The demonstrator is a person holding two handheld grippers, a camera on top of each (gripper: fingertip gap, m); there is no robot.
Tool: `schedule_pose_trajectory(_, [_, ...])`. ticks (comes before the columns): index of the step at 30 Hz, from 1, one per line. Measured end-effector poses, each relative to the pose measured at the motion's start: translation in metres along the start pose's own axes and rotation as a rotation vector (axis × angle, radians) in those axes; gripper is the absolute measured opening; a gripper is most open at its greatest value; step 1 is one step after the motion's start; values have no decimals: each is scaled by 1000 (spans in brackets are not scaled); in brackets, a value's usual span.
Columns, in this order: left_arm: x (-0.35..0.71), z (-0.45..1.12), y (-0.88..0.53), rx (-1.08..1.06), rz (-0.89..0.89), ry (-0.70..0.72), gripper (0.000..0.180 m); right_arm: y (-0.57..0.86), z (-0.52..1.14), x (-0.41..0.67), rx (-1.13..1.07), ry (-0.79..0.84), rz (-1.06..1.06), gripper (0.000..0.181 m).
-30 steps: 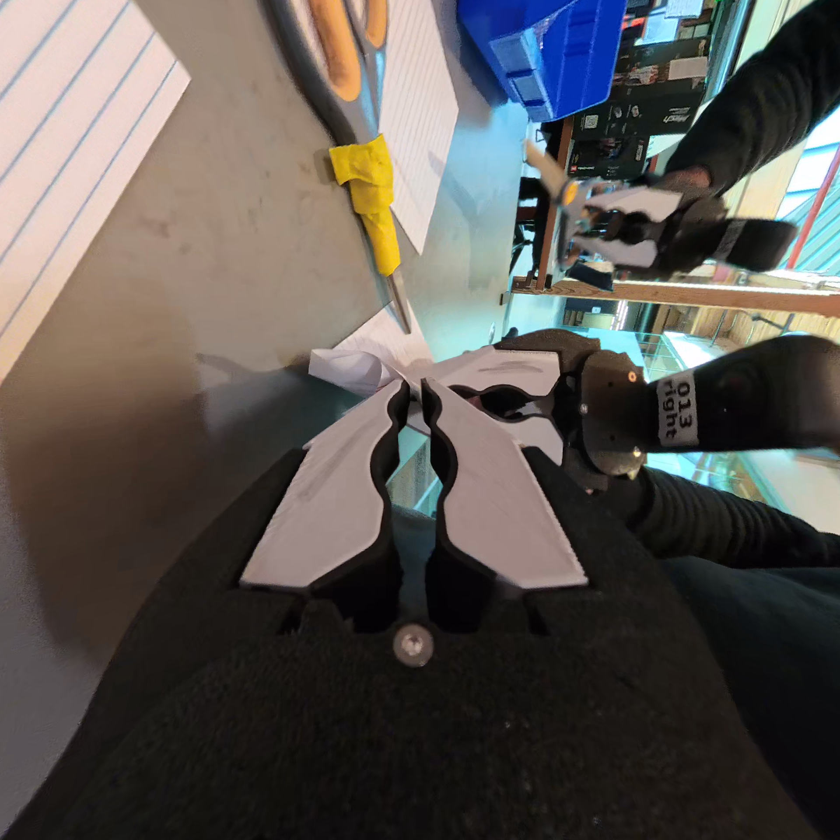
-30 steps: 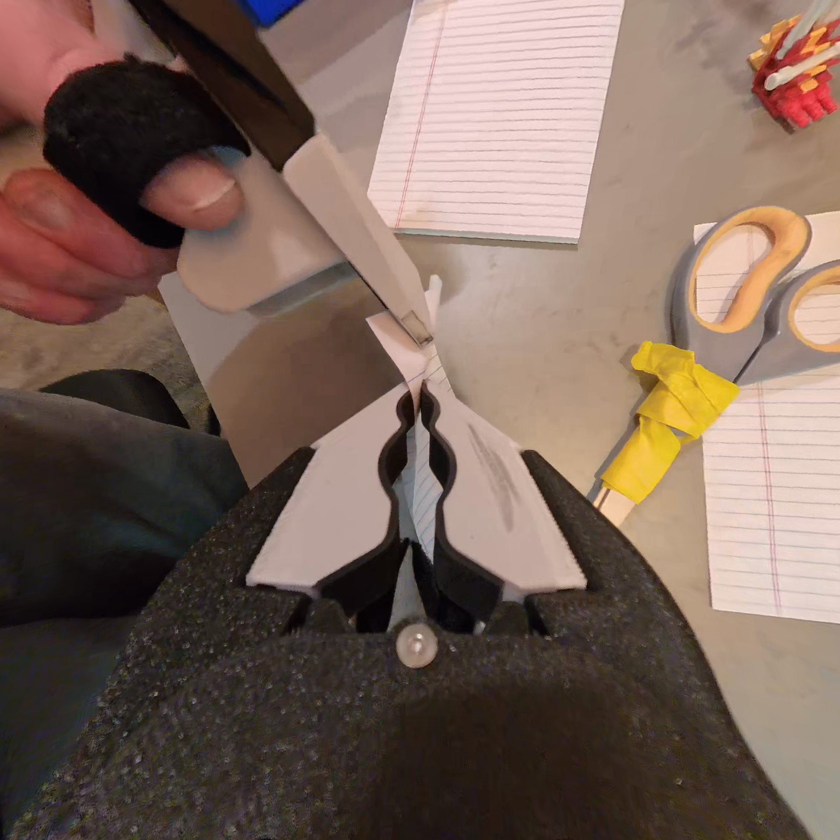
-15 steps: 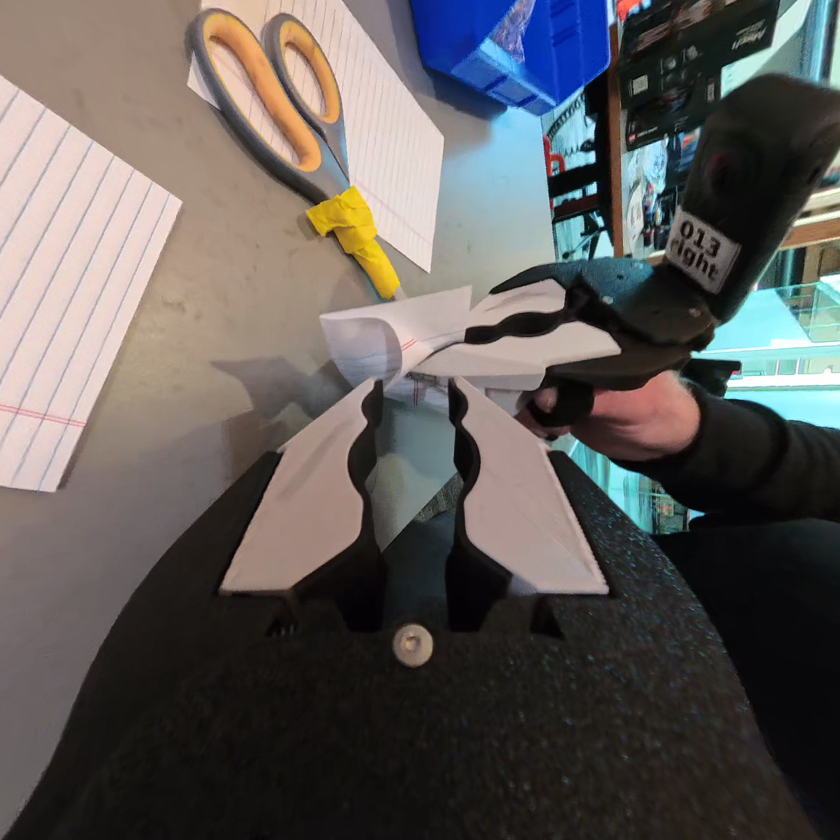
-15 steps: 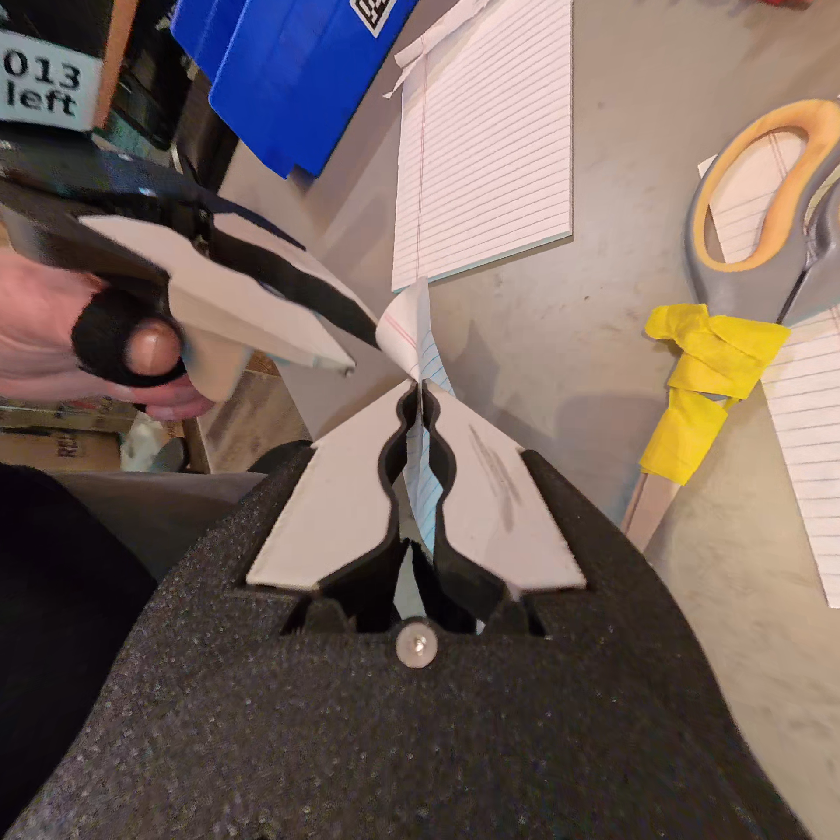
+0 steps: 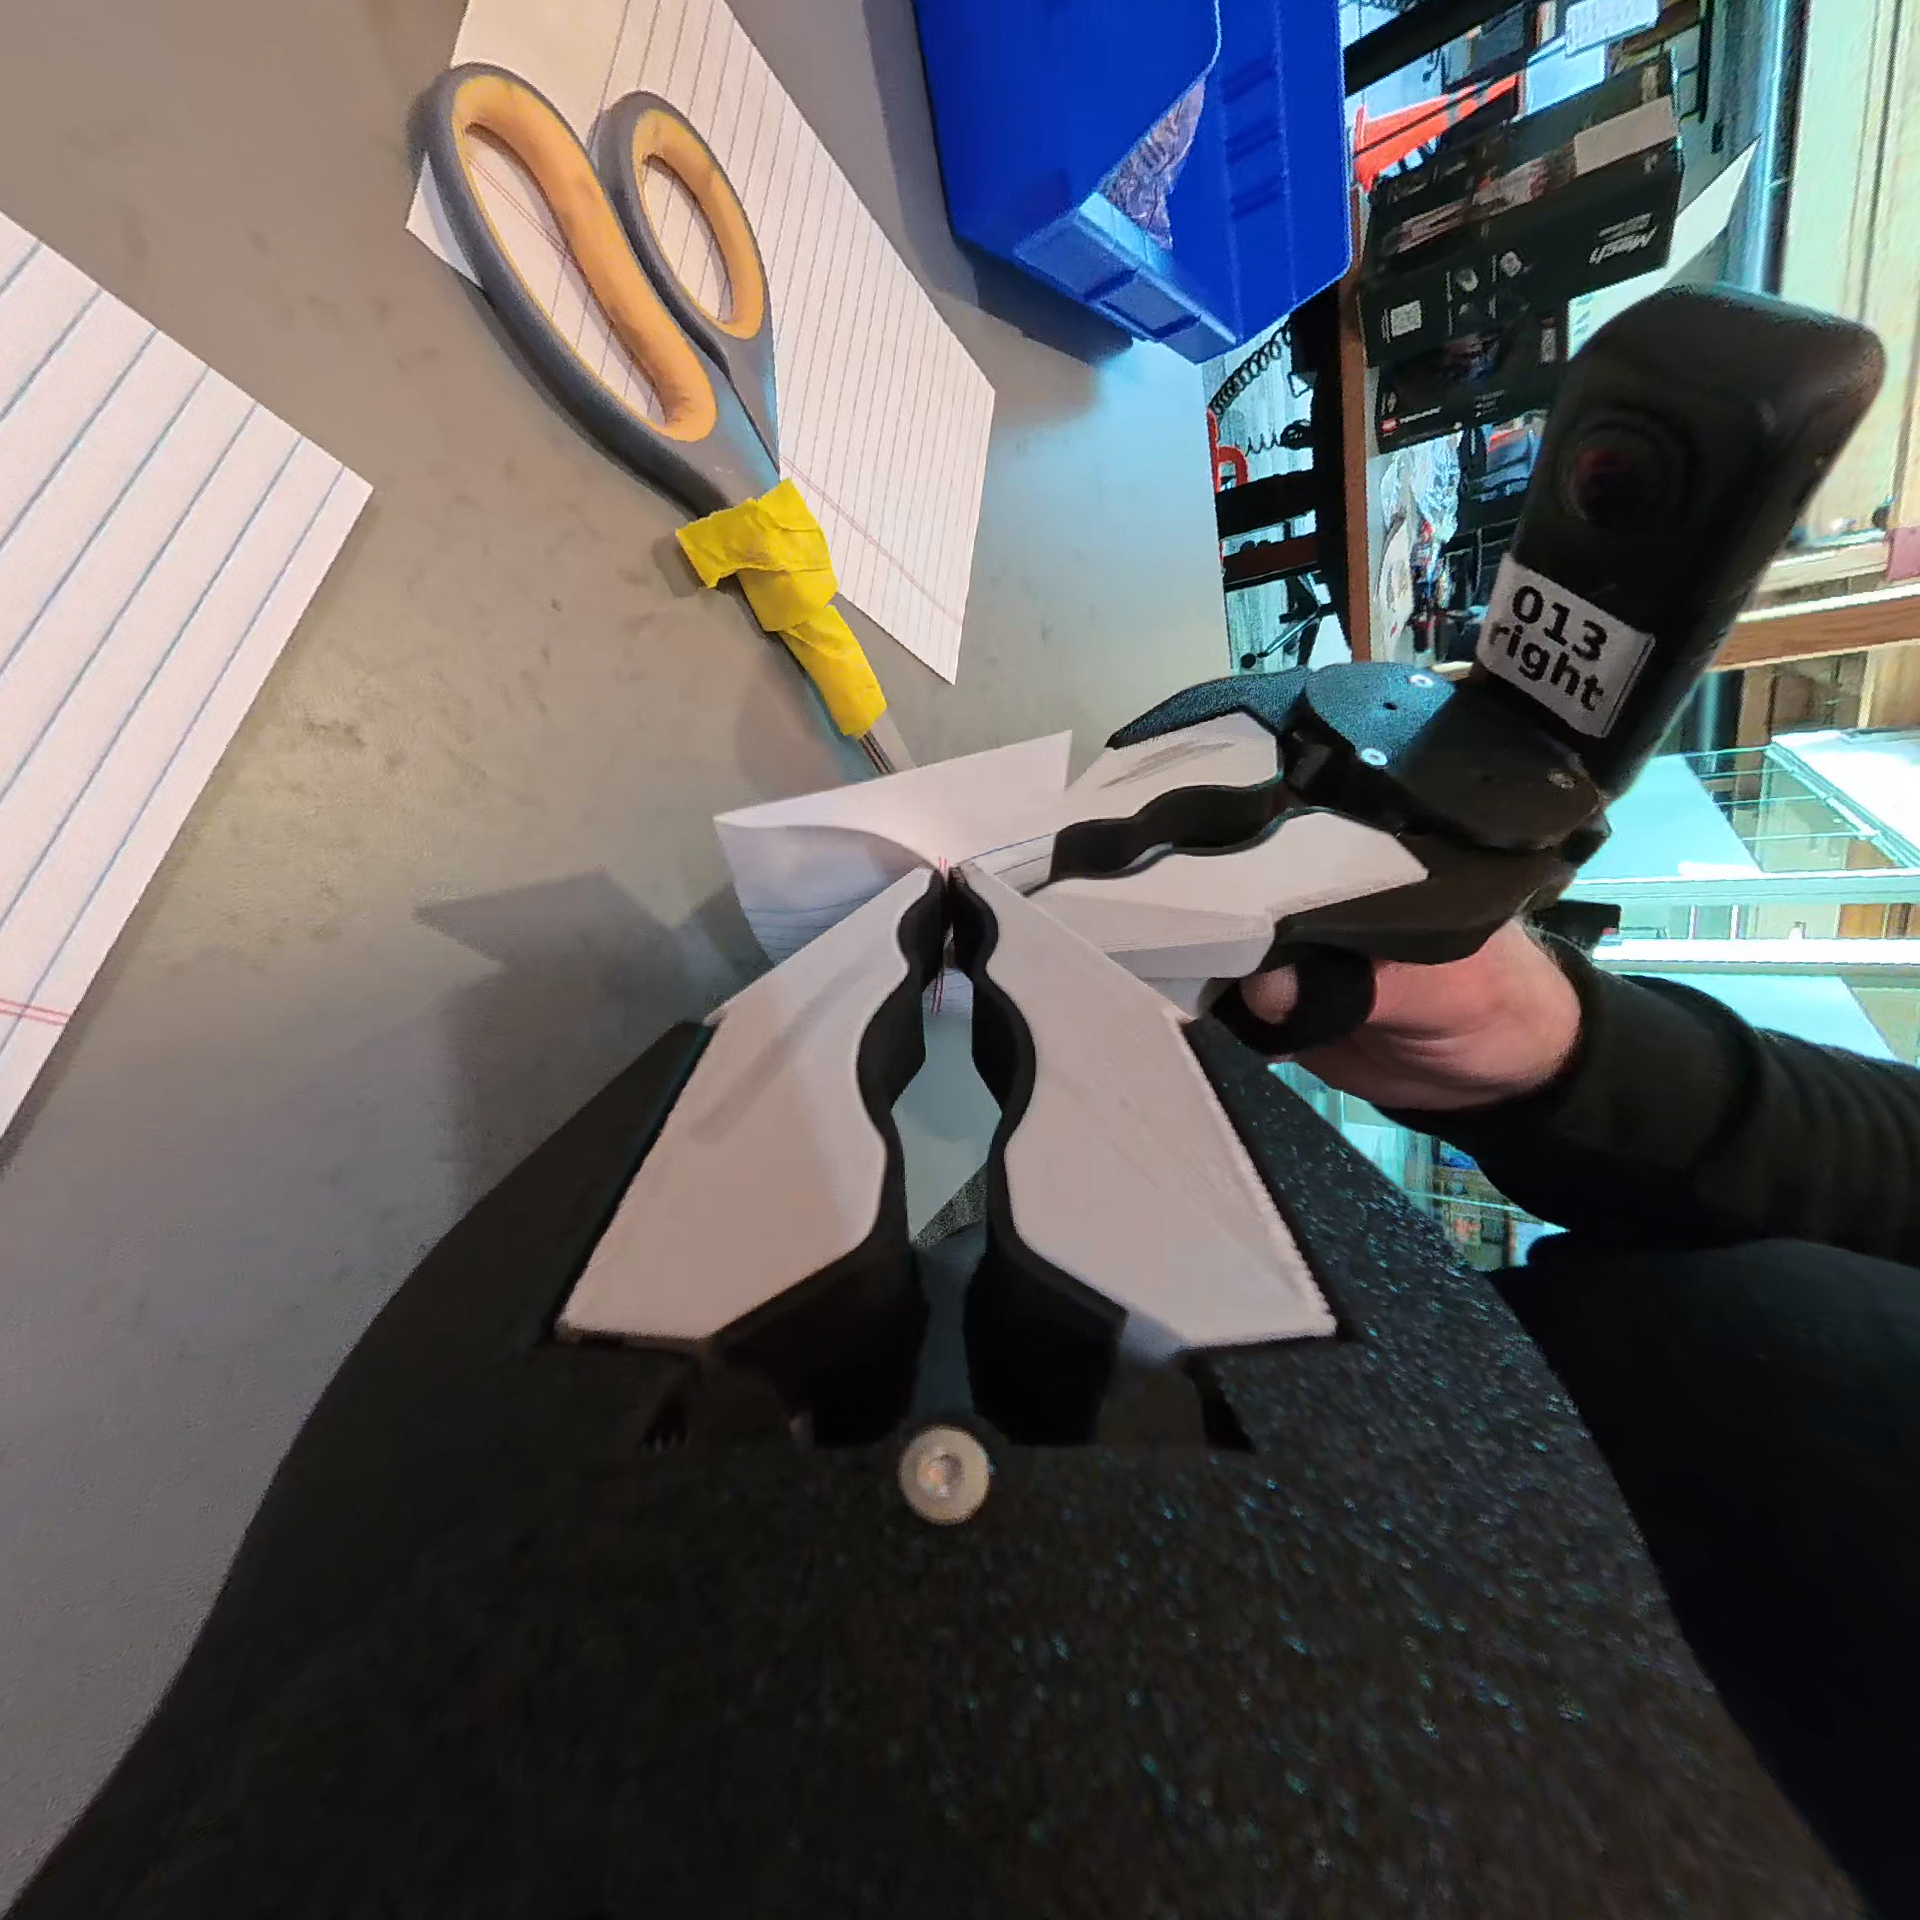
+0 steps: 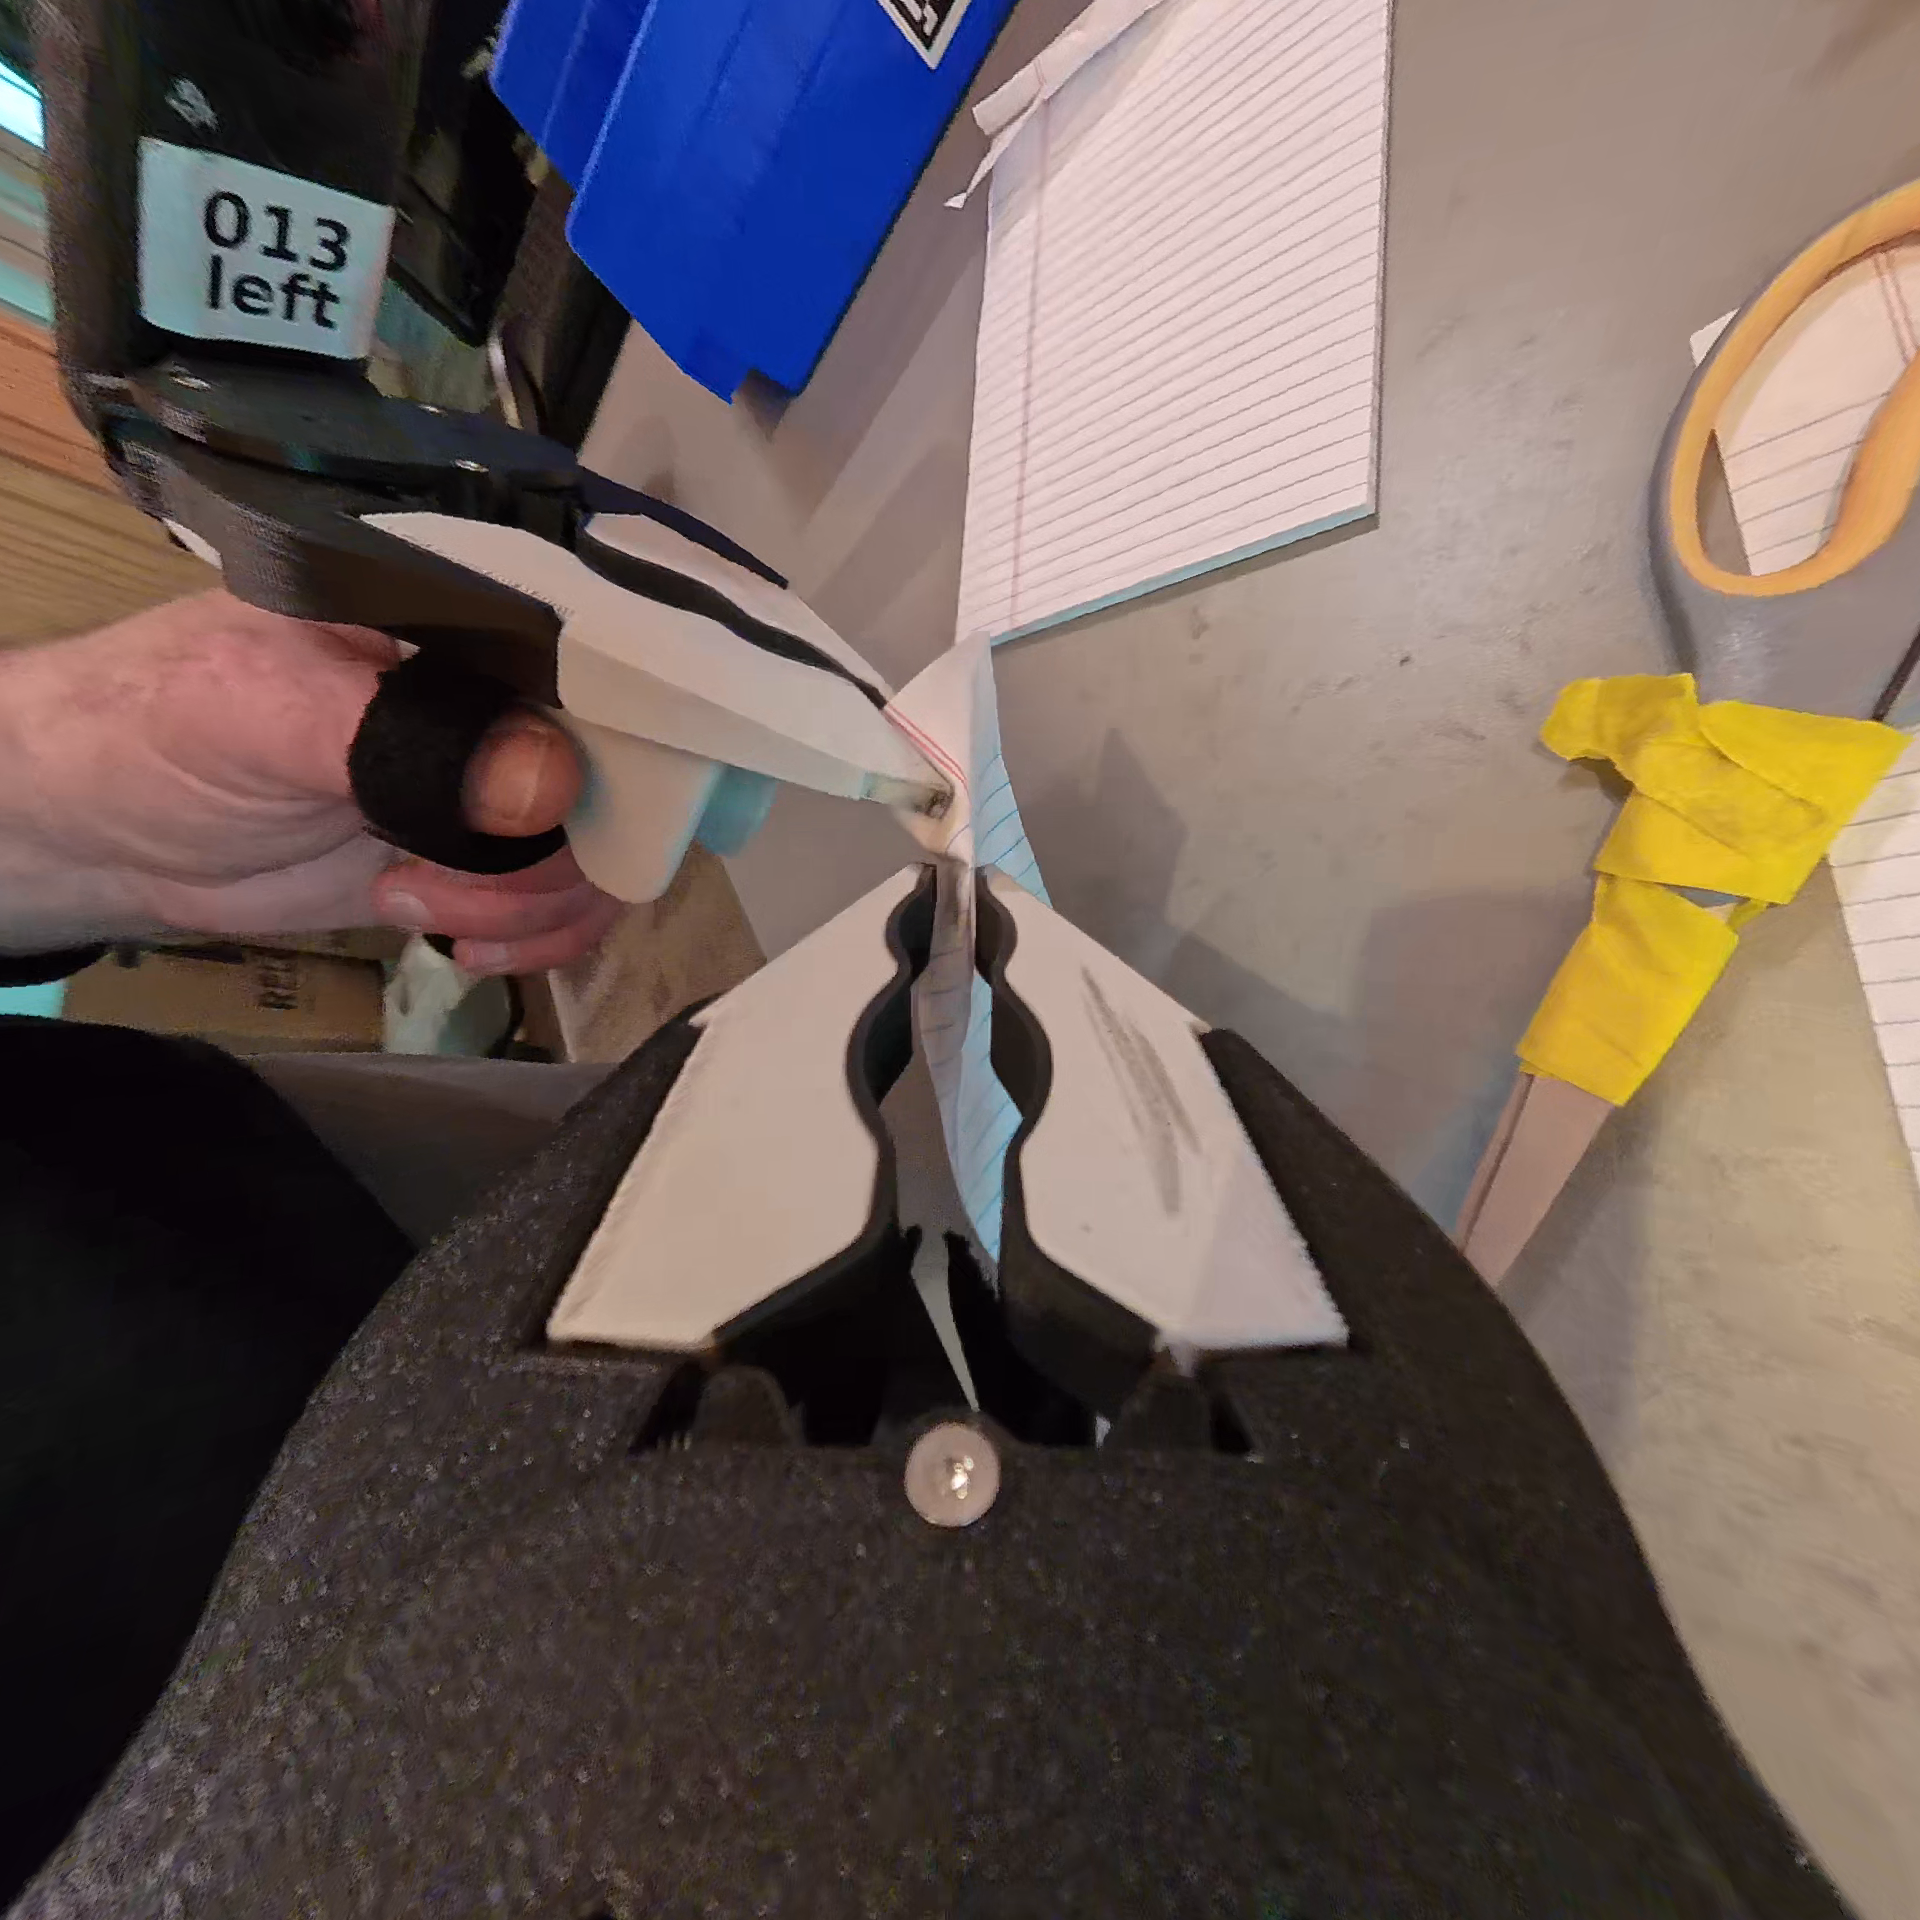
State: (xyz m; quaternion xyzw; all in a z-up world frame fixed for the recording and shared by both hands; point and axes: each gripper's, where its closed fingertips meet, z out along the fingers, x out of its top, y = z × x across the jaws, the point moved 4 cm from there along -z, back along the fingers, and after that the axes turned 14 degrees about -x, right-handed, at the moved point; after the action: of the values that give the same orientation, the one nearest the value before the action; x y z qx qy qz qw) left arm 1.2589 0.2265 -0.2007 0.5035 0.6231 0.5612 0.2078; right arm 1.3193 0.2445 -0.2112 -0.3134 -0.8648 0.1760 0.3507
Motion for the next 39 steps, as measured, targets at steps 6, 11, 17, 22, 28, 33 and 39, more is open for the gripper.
schedule_pose_trajectory(6, [1,4,4,-79,-14,-68,0,2,-9,0,137,33,83,9])
schedule_pose_trajectory(11, [2,3,0,-116,-36,-130,0,6,-13,-1,245,17,185,6])
schedule_pose_trajectory(17, [4,-5,-8,-137,-55,-221,0,16,-15,0,286,4,250,0])
schedule_pose_trajectory(22, [7,-14,-16,-131,-73,-301,0,20,-12,0,288,-81,290,0])
schedule_pose_trajectory(28, [13,-24,-37,-39,-63,-470,0,28,-8,0,312,-177,374,0])
schedule_pose_trajectory(33, [25,-26,-36,-31,-46,-624,0,25,-13,6,378,-232,412,0])
schedule_pose_trajectory(39, [29,-36,-40,19,6,-833,0,39,-12,8,342,-262,418,0])
